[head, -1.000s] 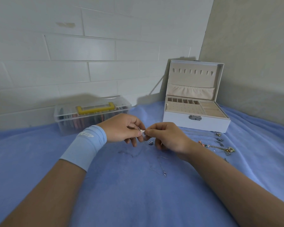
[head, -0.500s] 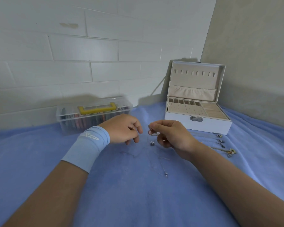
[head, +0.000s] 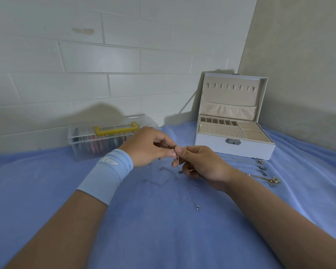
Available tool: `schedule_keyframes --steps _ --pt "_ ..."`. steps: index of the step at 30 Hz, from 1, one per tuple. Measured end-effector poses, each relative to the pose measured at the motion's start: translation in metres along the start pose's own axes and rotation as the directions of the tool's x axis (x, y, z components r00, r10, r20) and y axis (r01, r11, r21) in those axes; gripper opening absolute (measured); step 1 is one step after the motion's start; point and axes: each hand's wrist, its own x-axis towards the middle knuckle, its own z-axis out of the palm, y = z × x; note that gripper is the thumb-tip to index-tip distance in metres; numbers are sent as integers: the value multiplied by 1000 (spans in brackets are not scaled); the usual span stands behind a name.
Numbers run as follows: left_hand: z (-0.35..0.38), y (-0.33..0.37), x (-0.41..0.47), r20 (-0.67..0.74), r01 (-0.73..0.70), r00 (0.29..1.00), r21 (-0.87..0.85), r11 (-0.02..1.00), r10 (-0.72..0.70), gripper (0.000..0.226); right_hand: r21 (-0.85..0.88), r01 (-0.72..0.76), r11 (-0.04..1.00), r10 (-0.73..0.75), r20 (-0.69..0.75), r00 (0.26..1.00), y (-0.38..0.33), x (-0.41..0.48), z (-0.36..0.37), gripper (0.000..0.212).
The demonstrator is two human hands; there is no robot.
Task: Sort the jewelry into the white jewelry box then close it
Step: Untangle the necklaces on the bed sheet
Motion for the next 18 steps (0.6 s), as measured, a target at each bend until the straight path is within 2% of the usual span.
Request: schedule_keyframes --steps 5,8,10,13,15,18 --pt "-8 -10 4 -211 -1 978 -15 1000 -2 16 -16 8 1000 -7 37 999 -1 -2 0 25" --pt "-7 -12 6 -305 19 948 -231 973 -91 18 -57 -3 998 5 43 999 -1 -3 -1 22" --pt "-4 -10 8 -323 23 928 -447 894 -186 17 -73 -9 997 13 49 999 -1 -3 -1 23" --pt "-2 -7 9 -270 5 919 -723 691 -288 16 -114 -16 993 23 53 998 -3 -4 -1 25" --pt "-3 -6 10 -245 1 917 -788 616 -315 15 -143 -29 989 39 62 997 -4 -5 -1 23" --pt "-5 -5 12 -278 3 893 -783 622 -354 16 -172 -41 984 55 79 995 -5 -6 0 22"
